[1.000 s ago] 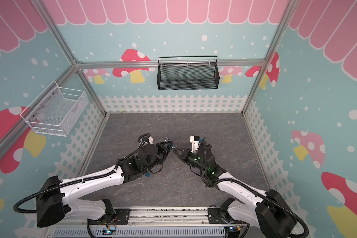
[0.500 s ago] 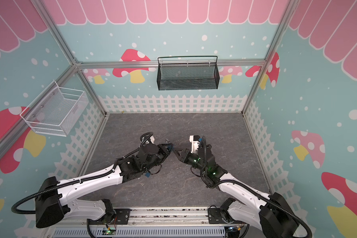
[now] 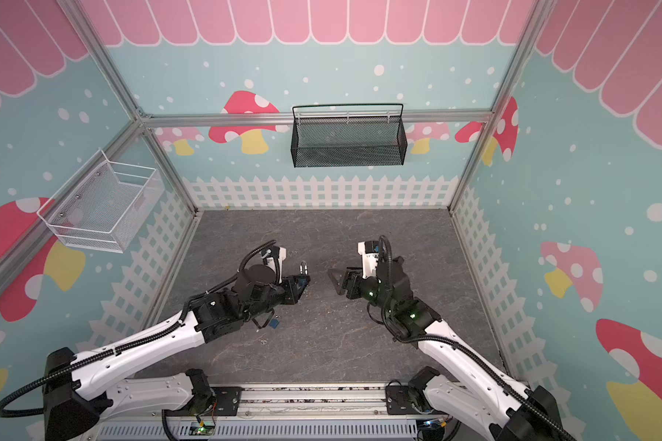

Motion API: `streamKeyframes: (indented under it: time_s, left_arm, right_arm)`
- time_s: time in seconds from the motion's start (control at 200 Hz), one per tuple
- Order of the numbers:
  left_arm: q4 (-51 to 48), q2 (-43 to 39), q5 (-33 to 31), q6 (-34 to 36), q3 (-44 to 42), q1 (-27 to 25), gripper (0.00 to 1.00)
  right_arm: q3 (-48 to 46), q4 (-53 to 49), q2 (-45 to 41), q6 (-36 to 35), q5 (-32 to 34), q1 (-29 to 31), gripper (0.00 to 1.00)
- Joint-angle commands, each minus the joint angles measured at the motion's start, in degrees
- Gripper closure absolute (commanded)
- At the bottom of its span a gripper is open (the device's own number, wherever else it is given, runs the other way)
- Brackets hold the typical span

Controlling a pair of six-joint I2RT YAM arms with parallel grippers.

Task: Unlock with the key
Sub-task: 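Open the right gripper off the key and swing it up over the padlock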

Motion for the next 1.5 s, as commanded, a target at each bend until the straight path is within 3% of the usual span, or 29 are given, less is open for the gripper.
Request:
streamKeyframes:
  time_s: [0.0,0.135,0.225,0.41,0.83,1.496]
  left_arm:
    - [2.92,-0.89,3.74,16.98,-2.31,0.04,1.0]
    - [6.28,-0.28,4.39,23.32,-4.63,0.0,1.0]
    - [10.42,-0.17,5.51,26.1,-6.84,-0.29,1.0]
    - [16.49,-0.28,0.65,29.25,-10.24,-1.14,1.0]
    - [18.8,0.08,-0.28,30.53,-10.39,-1.84,1.0]
    - [21.61,-1.06,0.76,34.0,-12.56,-2.2,1.0]
  right_arm:
    - [6.16,-10.01,2.71,-9.24,-2.93,-0.15,0.22]
    - [11.52,-14.94,7.47,-14.06,-6.25,-0.22,0.21]
    - [15.04,-18.51,10.21,-15.42,-4.74,-0.22,0.21]
    - [21.38,-23.79,15.44,-17.89,-4.93,-0.16,0.21]
    - [29.42,-27.78,23.99,-21.44,-6.04,0.02,0.22]
    - [34.75,-36.36,30.62,-26.98,-1.75,-0.08,0.21]
